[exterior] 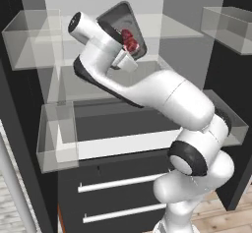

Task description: Place the tupperware containing the steak and garlic meal in the microwave. Close the microwave door and press the start button to reheat the meal.

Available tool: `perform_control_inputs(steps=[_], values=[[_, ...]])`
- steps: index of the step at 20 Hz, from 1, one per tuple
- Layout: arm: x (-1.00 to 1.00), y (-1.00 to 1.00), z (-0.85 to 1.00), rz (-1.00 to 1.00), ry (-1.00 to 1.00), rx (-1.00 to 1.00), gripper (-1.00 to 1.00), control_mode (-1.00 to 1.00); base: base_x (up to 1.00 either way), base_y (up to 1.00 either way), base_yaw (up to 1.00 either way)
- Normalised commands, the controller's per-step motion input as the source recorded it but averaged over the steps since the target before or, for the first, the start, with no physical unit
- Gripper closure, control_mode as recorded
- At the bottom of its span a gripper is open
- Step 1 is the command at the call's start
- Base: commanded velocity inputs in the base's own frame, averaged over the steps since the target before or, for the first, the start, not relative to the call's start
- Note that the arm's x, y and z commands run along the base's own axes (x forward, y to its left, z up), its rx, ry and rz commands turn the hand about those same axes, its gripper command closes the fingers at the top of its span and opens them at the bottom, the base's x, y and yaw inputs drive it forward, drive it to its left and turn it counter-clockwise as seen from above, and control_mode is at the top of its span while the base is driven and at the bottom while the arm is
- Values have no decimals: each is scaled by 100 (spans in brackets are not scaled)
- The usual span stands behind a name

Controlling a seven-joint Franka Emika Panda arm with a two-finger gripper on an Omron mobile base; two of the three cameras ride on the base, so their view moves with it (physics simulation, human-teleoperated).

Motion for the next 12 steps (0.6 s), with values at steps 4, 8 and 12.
perform_control_inputs(steps=[4,8,12], values=[[-46,-44,-100,0,-30,0,100,-100,0,0,0],[-82,-38,-42,1,-16,7,100,-100,0,0,0],[-100,-2,23,7,0,12,100,-100,0,0,0]])
